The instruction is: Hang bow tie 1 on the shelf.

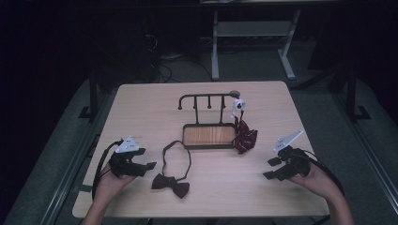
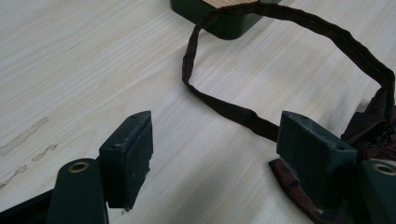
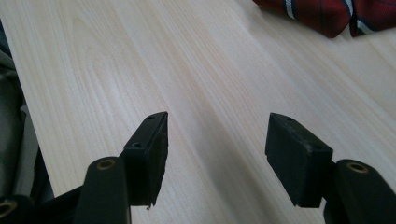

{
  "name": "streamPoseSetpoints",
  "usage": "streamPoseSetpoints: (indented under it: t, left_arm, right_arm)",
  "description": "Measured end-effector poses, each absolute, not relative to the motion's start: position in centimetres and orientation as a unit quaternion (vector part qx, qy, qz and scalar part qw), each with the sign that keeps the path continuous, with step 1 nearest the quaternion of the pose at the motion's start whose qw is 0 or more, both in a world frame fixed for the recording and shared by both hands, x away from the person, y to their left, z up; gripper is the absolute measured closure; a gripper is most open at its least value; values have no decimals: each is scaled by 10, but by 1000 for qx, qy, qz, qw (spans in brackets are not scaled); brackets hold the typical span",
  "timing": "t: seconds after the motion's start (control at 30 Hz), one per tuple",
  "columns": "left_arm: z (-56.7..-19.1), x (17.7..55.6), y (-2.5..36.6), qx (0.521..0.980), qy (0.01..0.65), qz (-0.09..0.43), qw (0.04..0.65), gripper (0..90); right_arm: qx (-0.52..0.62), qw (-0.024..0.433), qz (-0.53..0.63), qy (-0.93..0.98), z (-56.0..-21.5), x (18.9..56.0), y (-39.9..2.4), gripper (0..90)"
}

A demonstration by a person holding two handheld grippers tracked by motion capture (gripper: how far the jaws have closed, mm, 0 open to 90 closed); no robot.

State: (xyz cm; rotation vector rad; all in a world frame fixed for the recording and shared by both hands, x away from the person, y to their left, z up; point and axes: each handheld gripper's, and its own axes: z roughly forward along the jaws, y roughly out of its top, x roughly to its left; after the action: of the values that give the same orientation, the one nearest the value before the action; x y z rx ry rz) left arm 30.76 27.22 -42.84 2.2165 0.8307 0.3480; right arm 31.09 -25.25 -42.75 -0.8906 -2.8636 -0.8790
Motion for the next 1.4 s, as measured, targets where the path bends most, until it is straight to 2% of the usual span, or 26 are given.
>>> streamPoseSetpoints:
  t: [0.67, 0.9, 1.4]
  left_arm:
    - [-419, 317, 257, 872, 303, 126, 365, 335]
    - [-418, 326, 247, 884, 292, 115, 346, 349]
    - [-423, 349, 236, 901, 286, 88, 313, 442]
  right_arm:
    - [-296, -2, -295, -909, -436, 302, -258, 361]
    - [-298, -2, -298, -907, -438, 298, -257, 355]
    - [-291, -7, -299, -909, -436, 295, -257, 357]
